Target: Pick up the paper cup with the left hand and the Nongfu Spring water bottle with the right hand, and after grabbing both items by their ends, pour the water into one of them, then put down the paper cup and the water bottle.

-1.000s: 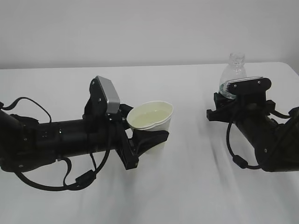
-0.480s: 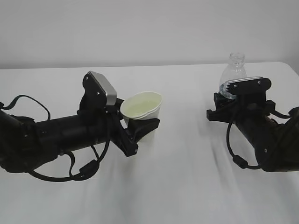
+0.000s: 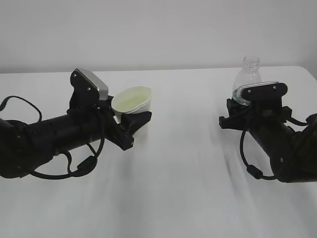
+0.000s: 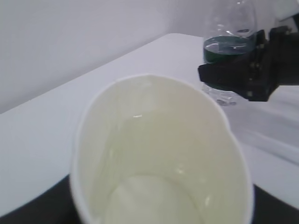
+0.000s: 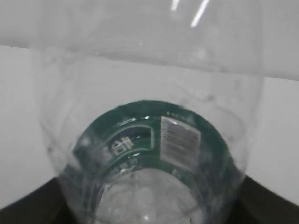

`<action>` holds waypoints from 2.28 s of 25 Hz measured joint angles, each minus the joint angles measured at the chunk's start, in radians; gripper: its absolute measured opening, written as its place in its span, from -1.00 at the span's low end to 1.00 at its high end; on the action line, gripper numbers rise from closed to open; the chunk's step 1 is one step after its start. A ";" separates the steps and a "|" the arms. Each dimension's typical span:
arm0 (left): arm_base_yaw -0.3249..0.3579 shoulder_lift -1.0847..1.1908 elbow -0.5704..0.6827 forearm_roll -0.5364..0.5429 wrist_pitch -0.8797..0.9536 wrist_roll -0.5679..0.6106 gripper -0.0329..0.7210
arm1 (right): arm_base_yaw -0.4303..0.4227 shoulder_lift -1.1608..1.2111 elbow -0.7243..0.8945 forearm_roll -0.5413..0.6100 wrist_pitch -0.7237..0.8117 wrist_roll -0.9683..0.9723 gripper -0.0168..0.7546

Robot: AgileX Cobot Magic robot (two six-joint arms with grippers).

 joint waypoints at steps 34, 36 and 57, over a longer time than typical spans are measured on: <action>0.301 0.000 0.000 -0.131 0.000 0.011 0.19 | 0.000 0.000 0.000 0.002 0.000 0.001 0.25; 0.318 0.000 0.000 -0.139 0.000 0.012 0.19 | 0.000 0.000 0.000 0.002 0.000 0.004 0.25; 0.374 0.085 0.000 -0.272 -0.035 0.072 0.19 | 0.000 0.000 0.000 -0.010 0.000 0.012 0.25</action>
